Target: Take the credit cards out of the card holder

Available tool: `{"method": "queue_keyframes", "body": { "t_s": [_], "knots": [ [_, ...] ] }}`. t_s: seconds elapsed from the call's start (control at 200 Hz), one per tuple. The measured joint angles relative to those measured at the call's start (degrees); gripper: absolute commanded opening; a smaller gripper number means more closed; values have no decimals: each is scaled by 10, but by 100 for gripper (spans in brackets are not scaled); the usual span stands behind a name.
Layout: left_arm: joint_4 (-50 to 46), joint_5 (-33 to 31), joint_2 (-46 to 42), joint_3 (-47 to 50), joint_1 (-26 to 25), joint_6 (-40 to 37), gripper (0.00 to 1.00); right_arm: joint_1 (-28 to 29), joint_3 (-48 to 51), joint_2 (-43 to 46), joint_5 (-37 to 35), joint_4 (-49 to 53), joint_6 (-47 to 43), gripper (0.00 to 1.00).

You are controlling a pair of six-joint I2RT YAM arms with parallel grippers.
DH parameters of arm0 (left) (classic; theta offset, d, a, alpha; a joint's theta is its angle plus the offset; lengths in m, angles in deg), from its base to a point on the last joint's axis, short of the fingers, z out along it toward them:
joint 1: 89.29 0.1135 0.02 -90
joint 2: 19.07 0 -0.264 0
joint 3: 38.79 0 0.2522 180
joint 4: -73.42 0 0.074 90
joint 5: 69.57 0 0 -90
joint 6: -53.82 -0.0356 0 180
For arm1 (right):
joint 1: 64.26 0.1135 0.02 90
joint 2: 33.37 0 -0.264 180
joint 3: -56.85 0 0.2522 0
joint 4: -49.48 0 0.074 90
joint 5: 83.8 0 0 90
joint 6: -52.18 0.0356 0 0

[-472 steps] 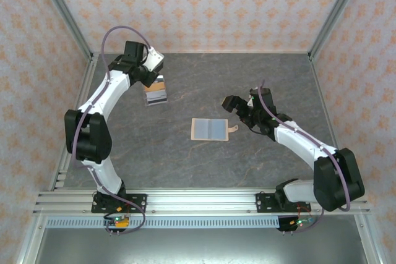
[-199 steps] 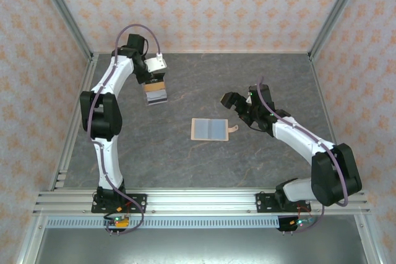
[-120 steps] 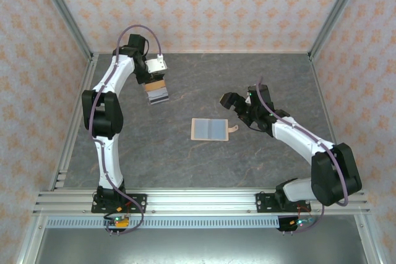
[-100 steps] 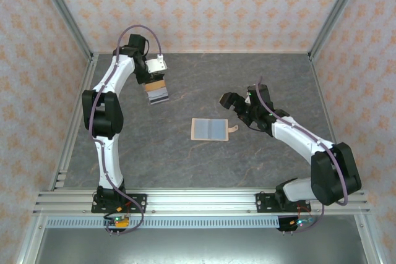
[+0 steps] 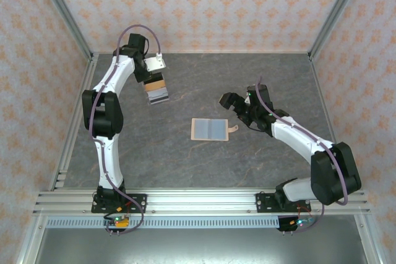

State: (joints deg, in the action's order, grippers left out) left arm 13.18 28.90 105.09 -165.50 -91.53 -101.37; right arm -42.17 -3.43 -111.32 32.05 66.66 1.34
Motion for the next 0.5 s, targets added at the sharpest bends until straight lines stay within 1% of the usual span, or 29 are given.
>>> {"method": "queue_keyframes", "body": {
  "t_s": [0.175, 0.275, 0.405, 0.5],
  "knots": [
    [13, 2, 0, 9, 0, 24, 28, 2, 0, 0, -4, 1, -1, 99],
    [21, 12, -3, 13, 0, 57, 28, 13, -8, 0, -19, 14, -7, 99],
    [46, 35, -40, 44, 0, 141, 29, 41, -33, -8, -47, 38, -24, 96],
    [84, 51, -103, 89, -3, 225, 32, 65, -53, -23, -65, 56, -36, 94]
  ]
}}
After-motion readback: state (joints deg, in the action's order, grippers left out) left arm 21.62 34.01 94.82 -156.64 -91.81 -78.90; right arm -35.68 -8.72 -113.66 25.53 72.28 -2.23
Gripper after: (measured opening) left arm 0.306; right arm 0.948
